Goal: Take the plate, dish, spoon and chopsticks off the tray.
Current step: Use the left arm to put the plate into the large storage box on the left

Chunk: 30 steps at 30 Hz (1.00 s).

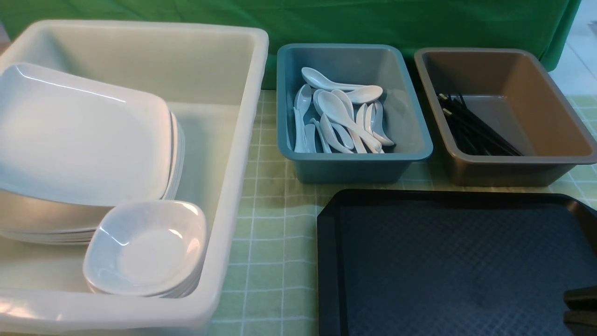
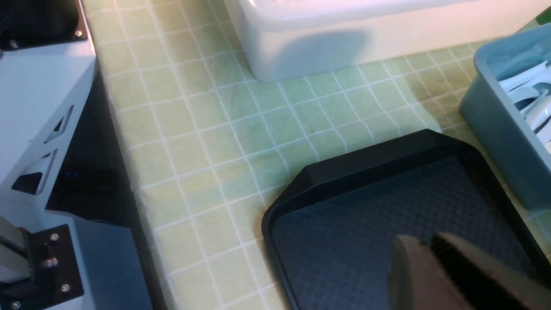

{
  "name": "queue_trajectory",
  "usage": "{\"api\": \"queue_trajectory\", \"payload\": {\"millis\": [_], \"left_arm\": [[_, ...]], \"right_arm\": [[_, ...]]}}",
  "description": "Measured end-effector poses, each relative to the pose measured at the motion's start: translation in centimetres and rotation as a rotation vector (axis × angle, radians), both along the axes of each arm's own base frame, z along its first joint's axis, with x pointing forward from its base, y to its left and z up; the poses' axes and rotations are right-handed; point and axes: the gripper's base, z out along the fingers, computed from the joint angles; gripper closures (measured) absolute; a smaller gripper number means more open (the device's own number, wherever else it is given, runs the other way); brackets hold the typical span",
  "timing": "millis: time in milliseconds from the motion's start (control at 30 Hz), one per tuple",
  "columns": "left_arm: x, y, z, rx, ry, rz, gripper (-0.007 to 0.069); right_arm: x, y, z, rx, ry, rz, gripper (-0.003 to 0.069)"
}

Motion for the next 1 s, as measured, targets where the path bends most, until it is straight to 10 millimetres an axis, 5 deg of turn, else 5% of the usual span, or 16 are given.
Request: {"api": "queue_trajectory", "payload": {"millis": [500, 700, 1000], "left_arm": [[-0.05, 0.1, -0.29, 0.036, 0.033, -0.048, 0.0606], [-0.13, 0.05, -0.37, 0.059, 0.042, -0.079, 0.052], [-0.09, 0.14, -0.3, 0.062, 0.043, -0.068, 0.028]], "right_arm": [[0.0, 0.01, 0.01, 0.002, 0.001, -0.001, 0.0605], [0.0, 0.01, 0.01, 0.002, 0.001, -0.001, 0.0597], [0.0, 0.01, 0.01, 0.002, 0.001, -0.001, 0.0595]]}}
